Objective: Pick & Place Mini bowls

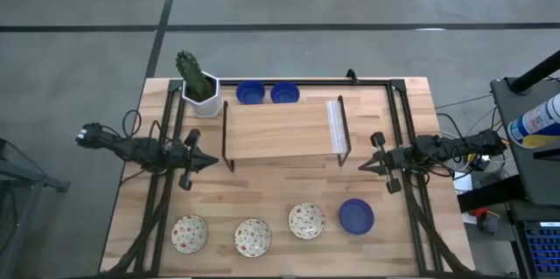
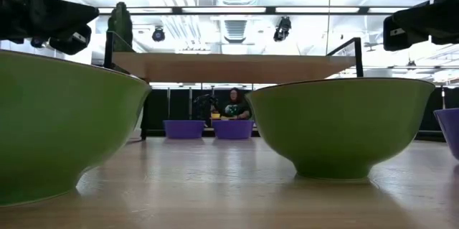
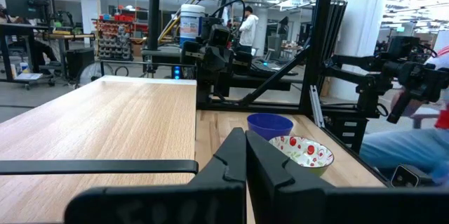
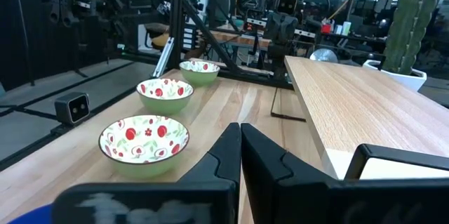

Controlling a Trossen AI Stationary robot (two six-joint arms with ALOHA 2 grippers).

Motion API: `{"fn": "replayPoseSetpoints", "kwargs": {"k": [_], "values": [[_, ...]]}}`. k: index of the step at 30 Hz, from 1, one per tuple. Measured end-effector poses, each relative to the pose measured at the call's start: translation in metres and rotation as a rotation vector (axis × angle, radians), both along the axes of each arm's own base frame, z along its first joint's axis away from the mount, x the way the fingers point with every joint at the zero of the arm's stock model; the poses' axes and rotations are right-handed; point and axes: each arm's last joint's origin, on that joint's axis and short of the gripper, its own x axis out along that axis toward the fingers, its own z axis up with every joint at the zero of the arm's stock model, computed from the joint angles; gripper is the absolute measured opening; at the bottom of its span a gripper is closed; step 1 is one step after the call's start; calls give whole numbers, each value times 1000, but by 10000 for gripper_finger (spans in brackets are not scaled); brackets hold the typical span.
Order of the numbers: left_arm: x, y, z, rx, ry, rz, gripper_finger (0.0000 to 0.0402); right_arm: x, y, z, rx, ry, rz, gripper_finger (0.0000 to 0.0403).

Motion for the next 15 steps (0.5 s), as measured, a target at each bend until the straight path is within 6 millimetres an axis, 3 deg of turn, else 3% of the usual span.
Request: {"fn": "replayPoseSetpoints", "kwargs": {"k": [15], "values": [[0, 0, 0, 0, 0, 0, 0, 0, -1, 1, -47, -16, -31, 8]]}}
